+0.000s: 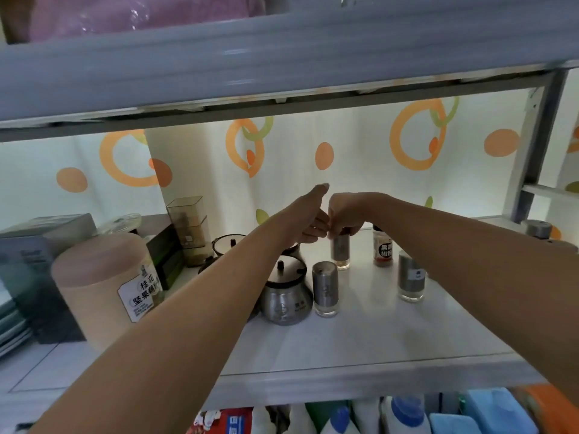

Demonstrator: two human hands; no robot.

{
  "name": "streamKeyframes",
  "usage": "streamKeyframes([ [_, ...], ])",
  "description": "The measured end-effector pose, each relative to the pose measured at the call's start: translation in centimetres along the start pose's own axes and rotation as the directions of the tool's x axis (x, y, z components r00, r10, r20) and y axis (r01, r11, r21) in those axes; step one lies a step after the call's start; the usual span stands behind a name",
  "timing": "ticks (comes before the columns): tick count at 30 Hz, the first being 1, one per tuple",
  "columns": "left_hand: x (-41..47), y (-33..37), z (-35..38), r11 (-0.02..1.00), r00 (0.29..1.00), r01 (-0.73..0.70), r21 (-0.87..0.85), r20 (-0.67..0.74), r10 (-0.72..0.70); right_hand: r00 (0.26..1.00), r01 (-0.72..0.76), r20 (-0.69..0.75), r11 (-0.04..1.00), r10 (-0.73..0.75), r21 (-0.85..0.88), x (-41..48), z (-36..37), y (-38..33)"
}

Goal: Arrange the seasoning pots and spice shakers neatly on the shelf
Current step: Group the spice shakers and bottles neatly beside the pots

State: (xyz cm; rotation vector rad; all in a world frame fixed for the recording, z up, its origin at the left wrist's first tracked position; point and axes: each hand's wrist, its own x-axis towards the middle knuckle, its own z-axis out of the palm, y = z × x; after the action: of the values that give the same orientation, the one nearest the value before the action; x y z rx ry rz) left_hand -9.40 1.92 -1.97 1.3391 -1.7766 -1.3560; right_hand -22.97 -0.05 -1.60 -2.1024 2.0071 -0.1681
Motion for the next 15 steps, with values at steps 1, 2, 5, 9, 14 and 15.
streamKeyframes([
  [1,-0.2,-0.1,-0.1,1.000,1.000,0.000,0.003,0.001,0.000,1.000,0.006,0.015,1.000,-0.006,0.012,-0.1,0.1,-0.2],
  [2,-0.3,-0.1,-0.1,1.000,1.000,0.000,0.009,0.001,0.000,1.000,0.012,0.024,1.000,-0.013,0.022,-0.3,0.2,-0.5],
  [5,-1.1,-0.3,-0.5,0.999,1.000,-0.003,0.035,-0.005,0.004,0.999,0.027,0.028,0.999,-0.028,0.043,-0.8,0.6,-1.4],
  [9,-2.3,-0.5,-1.1,0.998,1.000,0.008,0.070,-0.002,-0.008,0.999,0.041,0.034,0.997,-0.043,0.059,-1.6,0.9,-2.5],
  [14,-3.5,-0.8,-1.7,0.996,1.000,-0.003,0.090,0.029,0.001,0.998,0.053,0.042,0.996,-0.057,0.072,-2.5,1.2,-3.3],
  [15,-3.6,-0.8,-1.7,0.995,1.000,-0.004,0.095,0.030,0.002,0.997,0.057,0.043,0.996,-0.060,0.074,-2.7,1.2,-3.5],
])
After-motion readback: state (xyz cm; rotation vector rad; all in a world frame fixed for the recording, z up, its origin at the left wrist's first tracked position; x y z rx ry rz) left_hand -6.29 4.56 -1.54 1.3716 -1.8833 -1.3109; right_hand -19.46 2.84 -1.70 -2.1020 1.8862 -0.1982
